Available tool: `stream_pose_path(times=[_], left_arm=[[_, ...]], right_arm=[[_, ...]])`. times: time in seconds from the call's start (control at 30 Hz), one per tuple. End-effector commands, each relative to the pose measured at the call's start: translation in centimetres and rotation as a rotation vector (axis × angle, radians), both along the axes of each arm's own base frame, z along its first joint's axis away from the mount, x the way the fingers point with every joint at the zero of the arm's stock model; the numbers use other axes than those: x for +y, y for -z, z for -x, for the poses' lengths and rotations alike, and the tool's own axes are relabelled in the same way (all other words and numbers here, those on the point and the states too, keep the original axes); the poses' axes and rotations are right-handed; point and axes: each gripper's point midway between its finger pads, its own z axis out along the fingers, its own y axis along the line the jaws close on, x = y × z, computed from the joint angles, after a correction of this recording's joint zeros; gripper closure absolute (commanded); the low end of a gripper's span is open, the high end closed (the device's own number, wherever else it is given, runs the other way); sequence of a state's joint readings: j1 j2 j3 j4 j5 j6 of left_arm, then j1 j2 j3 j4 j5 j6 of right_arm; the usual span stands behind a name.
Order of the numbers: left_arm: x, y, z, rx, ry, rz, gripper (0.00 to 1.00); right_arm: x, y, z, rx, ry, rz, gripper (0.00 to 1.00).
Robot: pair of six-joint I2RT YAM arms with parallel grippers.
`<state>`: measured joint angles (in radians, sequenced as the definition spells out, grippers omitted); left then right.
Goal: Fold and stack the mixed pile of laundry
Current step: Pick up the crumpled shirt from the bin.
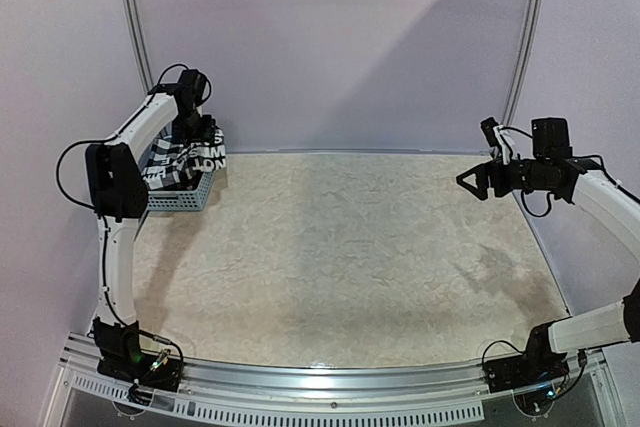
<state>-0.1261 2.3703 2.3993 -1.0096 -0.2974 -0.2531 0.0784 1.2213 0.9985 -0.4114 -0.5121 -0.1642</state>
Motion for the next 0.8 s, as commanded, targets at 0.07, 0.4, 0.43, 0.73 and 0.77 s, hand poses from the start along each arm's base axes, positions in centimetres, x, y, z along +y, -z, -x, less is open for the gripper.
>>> stream_pose_path(times=[0.07,0.4,0.43,0.73,0.77], left_arm=[[1.3,4.2,-0.7,0.071,0.001,0.113,0.3],[1.5,5.3,-1.2,0.075,0.015,0.197,0.61],[1.4,5.0,-1.2,0.069,0.014,0.198,0.66],[1.7,-3.4,-1.3,-0.104,0.021,0.186,1.0],[1.6,-5.8,-1.1,-0.15,0.029,0.186,1.0]], right_arm=[[0.0,-0.1,0.7,-0.007,-0.015,0.001,0.01],[-0.4,-0.3,0.9,-0.013,-0.009,-0.002,0.01],[-0.4,-0.4,0.9,-0.014,-0.009,-0.002,0.01],[-0.5,-0.3,1.0,-0.018,-0.008,-0.012,0.01],[-0.5,-0.3,1.0,-0.018,-0.007,-0.011,0.01]])
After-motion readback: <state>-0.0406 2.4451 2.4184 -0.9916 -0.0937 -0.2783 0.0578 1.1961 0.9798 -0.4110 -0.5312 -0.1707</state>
